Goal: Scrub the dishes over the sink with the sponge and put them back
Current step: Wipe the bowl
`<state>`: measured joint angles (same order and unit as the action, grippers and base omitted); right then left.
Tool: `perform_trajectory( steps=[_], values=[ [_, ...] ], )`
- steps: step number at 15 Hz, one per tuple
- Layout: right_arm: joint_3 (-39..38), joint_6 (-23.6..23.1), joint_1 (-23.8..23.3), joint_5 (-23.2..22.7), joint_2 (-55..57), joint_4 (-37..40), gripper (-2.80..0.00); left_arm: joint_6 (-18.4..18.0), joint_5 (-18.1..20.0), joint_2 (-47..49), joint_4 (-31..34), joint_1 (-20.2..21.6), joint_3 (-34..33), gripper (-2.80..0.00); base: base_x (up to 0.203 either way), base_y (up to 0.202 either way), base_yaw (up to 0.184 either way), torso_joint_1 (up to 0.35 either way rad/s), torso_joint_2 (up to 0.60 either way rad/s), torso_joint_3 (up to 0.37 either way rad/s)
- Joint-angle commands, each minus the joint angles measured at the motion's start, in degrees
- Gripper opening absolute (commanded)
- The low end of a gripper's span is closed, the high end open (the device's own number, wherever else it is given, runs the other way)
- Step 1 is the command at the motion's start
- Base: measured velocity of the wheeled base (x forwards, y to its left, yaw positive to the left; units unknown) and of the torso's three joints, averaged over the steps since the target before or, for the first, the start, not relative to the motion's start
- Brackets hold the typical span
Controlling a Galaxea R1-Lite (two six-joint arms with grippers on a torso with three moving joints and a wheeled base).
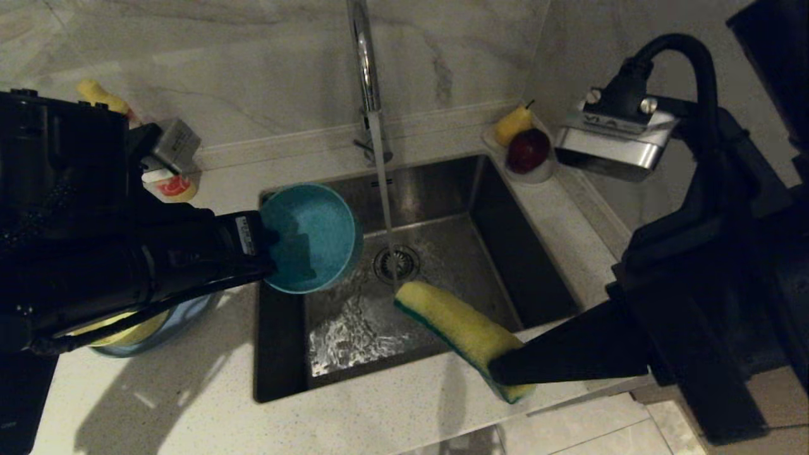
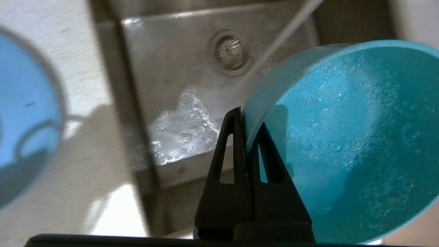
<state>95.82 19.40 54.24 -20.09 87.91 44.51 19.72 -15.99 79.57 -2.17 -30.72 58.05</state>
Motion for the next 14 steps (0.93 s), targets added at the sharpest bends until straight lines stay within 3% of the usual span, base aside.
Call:
perform_trajectory(
  steps=[1,4,7,10,14],
  values=[
    [7.7,2.6,0.1,-3.0,4.1,6.3,-2.8,0.3,-0.7,1.5,-0.1,-2.2,2.4,-2.8,0.0,0.0,0.0,0.0,0.0,0.0],
    [15.2,4.8,0.3,-5.4,8.1,12.6,-2.8,1.5,-5.5,3.8,-5.4,-5.7,3.6,-2.8,0.0,0.0,0.0,0.0,0.0,0.0],
    [15.3,6.0,0.5,-5.7,10.2,10.9,-2.8,1.5,-12.5,8.4,-16.1,-8.2,2.7,-2.8,0.0,0.0,0.0,0.0,0.0,0.0],
    [15.0,7.8,0.5,-5.8,10.8,10.4,-2.8,1.5,-13.4,9.8,-18.2,-11.2,1.8,-2.8,0.0,0.0,0.0,0.0,0.0,0.0],
    [14.8,7.9,0.4,-7.8,11.3,10.2,-2.8,1.0,-14.5,10.1,-18.5,-11.4,0.4,-2.8,0.0,0.0,0.0,0.0,0.0,0.0]
  ],
)
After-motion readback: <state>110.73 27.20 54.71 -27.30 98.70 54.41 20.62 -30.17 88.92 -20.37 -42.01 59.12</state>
